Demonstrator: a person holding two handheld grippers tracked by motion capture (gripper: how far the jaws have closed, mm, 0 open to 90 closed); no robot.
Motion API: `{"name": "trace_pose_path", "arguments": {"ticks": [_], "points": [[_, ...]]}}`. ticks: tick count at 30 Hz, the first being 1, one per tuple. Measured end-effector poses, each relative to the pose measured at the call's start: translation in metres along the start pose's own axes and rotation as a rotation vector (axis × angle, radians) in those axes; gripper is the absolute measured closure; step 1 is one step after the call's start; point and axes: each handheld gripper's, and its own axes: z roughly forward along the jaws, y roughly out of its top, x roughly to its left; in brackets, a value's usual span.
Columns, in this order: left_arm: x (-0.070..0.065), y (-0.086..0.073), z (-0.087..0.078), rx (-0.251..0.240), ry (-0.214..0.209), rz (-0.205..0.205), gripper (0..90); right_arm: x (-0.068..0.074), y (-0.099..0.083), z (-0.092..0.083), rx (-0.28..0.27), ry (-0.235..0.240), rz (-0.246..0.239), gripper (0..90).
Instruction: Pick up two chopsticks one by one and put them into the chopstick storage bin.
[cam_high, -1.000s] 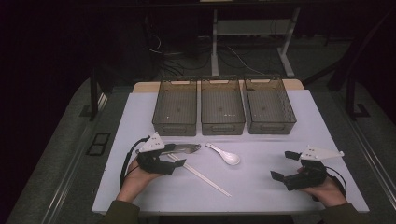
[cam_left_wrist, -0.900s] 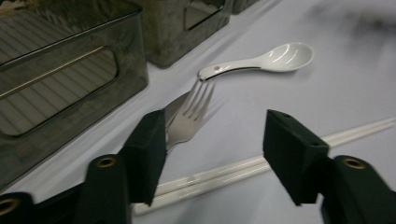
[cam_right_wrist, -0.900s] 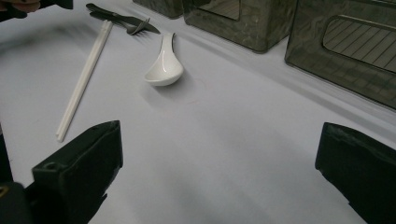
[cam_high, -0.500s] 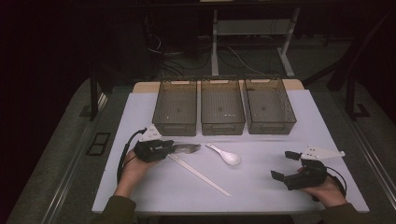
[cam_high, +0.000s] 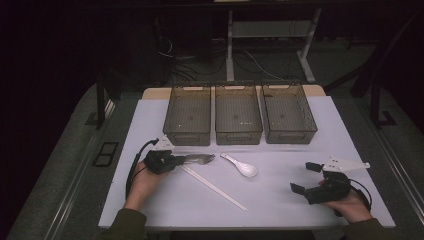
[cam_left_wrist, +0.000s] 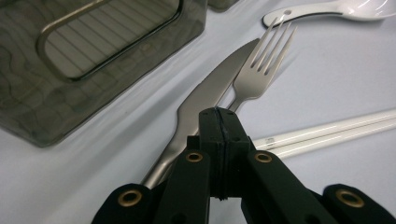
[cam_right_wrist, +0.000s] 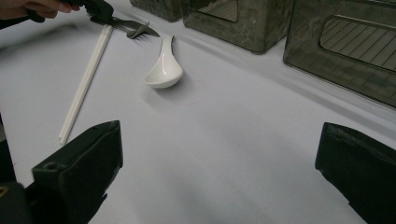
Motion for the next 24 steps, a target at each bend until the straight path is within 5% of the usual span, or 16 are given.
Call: {"name": "trace_pose_path", "arguments": {"ticks": [24], "points": [[-0.0005,-0.0028,0.0018,0.044,-0.002,0.0,88.7,-0.0003,0.0,-0.0009,-0.004,-0.004,0.001,0.8]]}}
